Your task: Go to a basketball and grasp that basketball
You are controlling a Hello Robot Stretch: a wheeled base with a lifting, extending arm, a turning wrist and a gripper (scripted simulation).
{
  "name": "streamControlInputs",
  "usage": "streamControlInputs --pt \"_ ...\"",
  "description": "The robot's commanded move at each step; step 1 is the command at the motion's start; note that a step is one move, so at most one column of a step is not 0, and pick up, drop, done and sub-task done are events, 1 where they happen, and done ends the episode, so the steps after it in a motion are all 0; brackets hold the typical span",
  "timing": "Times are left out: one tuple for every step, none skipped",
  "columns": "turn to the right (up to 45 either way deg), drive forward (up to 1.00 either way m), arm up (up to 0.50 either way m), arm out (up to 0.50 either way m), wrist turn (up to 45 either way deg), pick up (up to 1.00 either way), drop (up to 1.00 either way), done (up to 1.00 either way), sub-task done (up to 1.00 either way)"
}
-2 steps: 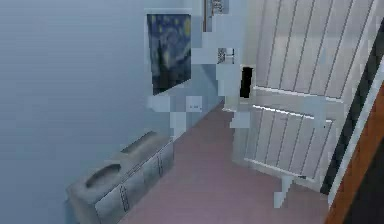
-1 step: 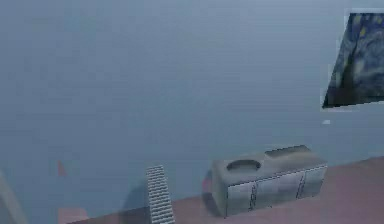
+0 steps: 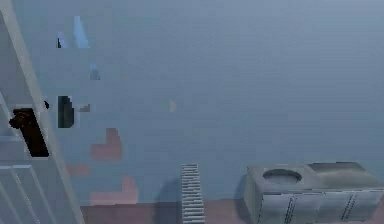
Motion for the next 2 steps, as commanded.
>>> streamControlInputs --pt "-3.0 0.0 0.0 0.0 0.0 0.0 0.0 0.0 0.0" --pt "0.0 0.05 0.0 0.0 0.0 0.0 0.0 0.0 0.0"
